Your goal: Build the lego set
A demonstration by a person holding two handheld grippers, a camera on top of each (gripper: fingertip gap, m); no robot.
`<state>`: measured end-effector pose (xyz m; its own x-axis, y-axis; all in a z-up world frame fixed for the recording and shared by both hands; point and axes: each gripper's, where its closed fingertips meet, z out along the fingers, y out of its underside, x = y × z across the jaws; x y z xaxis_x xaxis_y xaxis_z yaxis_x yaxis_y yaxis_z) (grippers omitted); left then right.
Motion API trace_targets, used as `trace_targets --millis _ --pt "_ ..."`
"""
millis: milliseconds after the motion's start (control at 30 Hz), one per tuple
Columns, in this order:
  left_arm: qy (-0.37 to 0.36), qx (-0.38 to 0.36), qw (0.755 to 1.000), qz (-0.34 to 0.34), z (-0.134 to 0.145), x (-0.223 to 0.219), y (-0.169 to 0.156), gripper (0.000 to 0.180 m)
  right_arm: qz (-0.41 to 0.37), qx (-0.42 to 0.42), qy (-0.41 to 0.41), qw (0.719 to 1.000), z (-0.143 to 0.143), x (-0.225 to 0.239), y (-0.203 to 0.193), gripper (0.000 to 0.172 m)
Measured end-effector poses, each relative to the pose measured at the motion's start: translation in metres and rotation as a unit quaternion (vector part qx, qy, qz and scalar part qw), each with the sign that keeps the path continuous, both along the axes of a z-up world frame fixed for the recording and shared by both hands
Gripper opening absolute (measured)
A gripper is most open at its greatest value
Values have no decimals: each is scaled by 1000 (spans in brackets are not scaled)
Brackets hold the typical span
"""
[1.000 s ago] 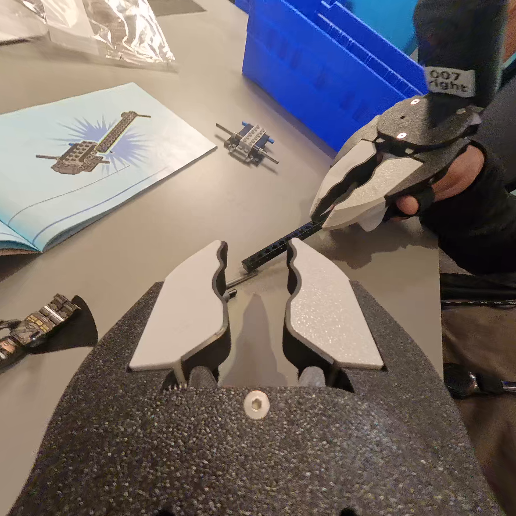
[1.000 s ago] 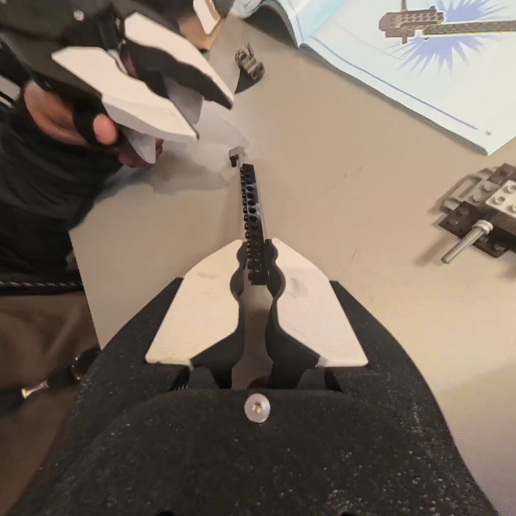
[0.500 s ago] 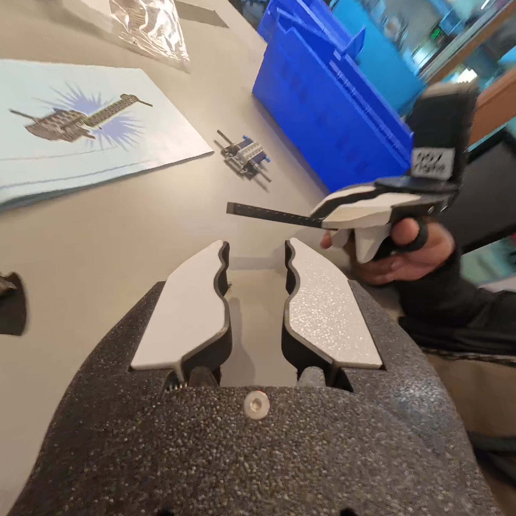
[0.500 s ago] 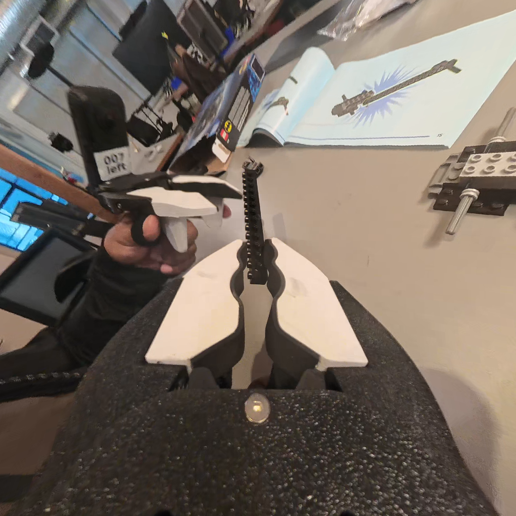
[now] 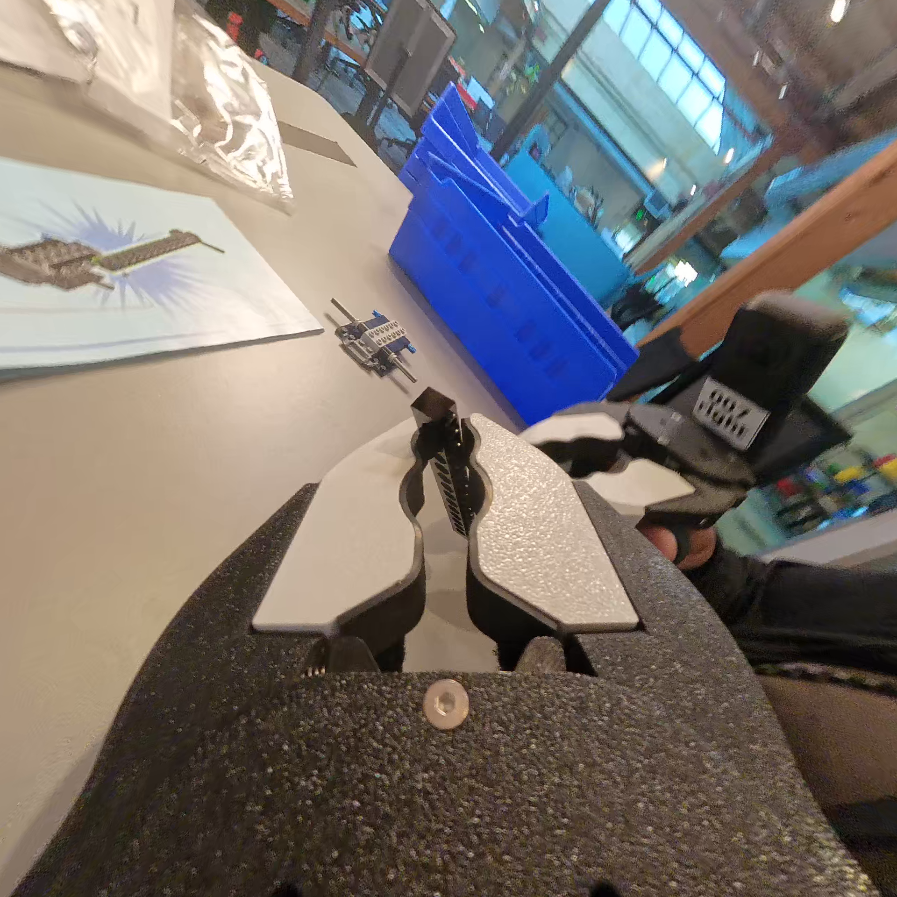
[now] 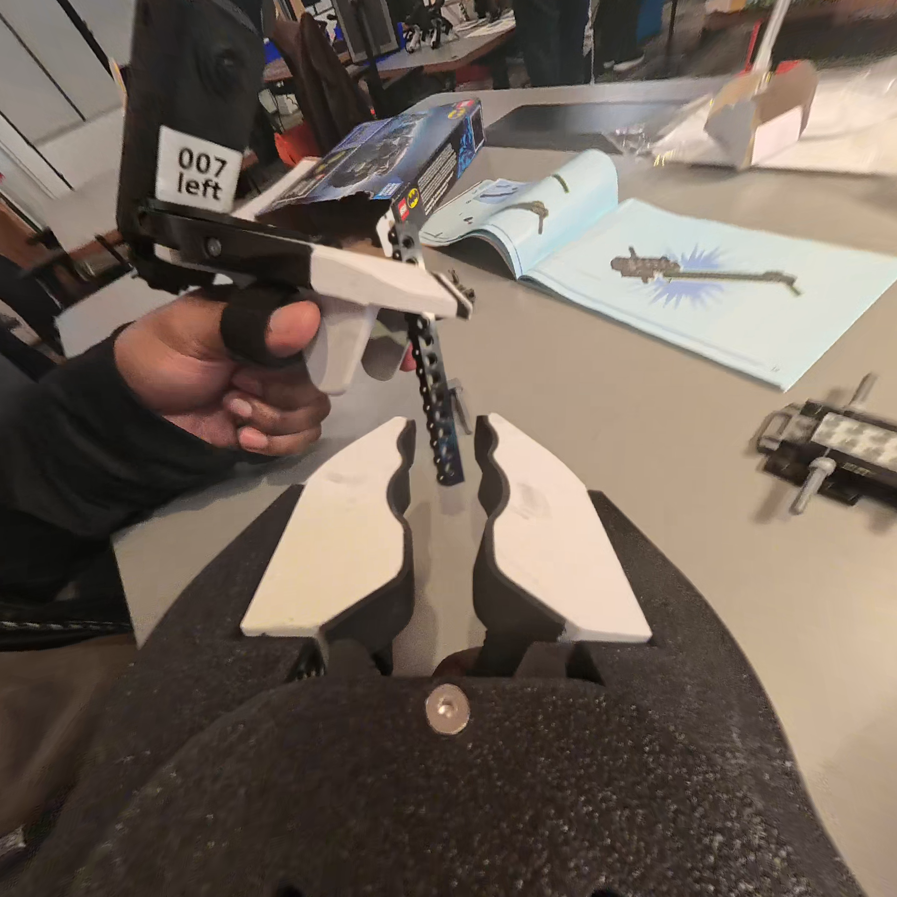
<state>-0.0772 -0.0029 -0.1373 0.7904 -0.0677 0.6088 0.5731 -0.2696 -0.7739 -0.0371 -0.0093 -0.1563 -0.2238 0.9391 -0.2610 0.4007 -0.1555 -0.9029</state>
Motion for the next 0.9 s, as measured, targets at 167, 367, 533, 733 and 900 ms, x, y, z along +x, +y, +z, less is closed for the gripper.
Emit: trace_targets --millis 167,367,533,733,900 --pt "110 13 992 -53 9 31 6 13 55 67 -11 996 5 -8 -10 31" --pt "122 51 988 -81 23 38 2 16 69 61 -33 995 -7 -12 -16 11" --pt "228 -25 971 -67 16 -4 -14 47 60 10 -35 998 -4 -5 -1 10" --pt "329 -244 898 -163 -53 -39 -46 44 68 -20 -30 997 -4 1 9 10" --pt "429 -251 829 -257 -67 -43 -47 40 90 -32 -39 995 -8 8 5 10"
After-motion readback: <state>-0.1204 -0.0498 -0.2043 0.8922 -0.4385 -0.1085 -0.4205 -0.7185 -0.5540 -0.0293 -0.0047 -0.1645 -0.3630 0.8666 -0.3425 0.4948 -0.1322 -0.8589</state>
